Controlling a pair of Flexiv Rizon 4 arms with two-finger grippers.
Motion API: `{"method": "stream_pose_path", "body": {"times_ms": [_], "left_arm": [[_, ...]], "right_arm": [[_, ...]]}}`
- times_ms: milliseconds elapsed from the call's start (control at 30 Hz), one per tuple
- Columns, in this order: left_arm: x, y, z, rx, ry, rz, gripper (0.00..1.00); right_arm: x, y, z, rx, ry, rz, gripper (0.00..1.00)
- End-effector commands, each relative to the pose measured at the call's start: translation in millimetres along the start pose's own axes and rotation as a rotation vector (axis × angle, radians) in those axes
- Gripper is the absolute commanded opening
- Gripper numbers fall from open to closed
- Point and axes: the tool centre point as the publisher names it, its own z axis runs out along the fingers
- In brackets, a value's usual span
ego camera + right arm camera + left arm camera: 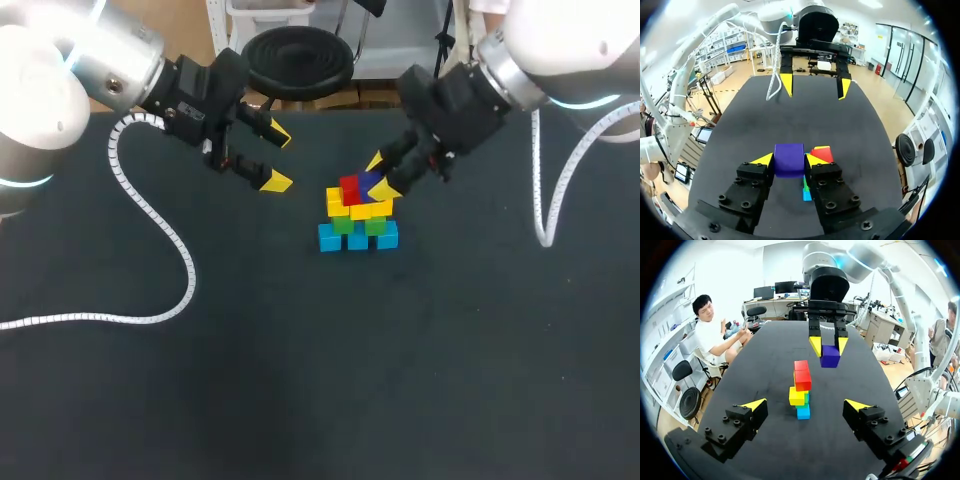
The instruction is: Place the blue cubes, place green cubes on the blue cubes, place the yellow cubes on the green cubes, then place the red cubes on the yellow cubes, and place purple cube on the red cubes.
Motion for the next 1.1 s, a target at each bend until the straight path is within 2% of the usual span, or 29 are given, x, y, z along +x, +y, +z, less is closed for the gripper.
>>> {"method": "stream_pose_path", "body": {"times_ms": [33,200,667,1100], "left_arm": [[0.7,-0.1,0,0.000,-0.002,0.002,1.00],[0.7,-0.1,0,0.000,-0.002,0.002,1.00],[0.7,-0.1,0,0.000,-0.002,0.002,1.00],[0.7,-0.1,0,0.000,-0.002,0.002,1.00]], "right_arm": [[1,2,-1,0.004,-0.002,-0.001,0.00],[1,0,-2,0.007,-0.005,-0.004,0.00],[0,-27,5,-0.008,-0.023,-0.021,0.00],[5,-30,9,-0.023,-0.017,0.000,0.00]]}}
